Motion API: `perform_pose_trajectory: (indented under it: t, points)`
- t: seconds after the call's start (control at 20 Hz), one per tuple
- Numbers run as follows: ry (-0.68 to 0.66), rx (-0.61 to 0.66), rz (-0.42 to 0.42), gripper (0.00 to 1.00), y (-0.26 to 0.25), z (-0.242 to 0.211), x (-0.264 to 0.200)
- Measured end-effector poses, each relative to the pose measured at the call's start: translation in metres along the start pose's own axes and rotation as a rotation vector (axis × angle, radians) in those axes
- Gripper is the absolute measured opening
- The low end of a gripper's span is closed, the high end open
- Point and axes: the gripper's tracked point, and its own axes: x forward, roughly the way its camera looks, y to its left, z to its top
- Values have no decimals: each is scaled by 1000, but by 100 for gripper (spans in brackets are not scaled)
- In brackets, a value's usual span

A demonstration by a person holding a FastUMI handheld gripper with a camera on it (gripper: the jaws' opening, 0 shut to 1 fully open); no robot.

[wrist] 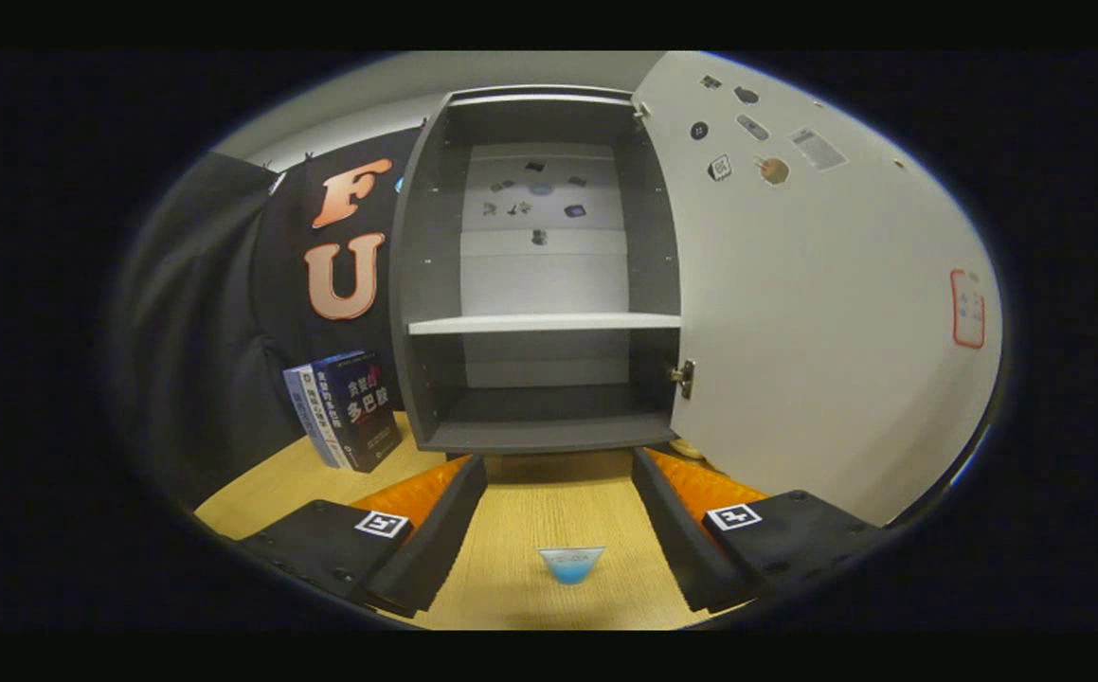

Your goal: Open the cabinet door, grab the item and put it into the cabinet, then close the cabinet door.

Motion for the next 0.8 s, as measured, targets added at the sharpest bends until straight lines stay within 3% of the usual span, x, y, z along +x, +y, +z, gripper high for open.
perform_pose_trajectory:
  t: [0.3, 0.7, 0.8]
  points:
    - [128, -27, -25, 99, -11, -48, 2]
    - [216, 47, -7, 99, -9, -80, -2]
    - [234, 59, 14, 93, -4, -85, -2]
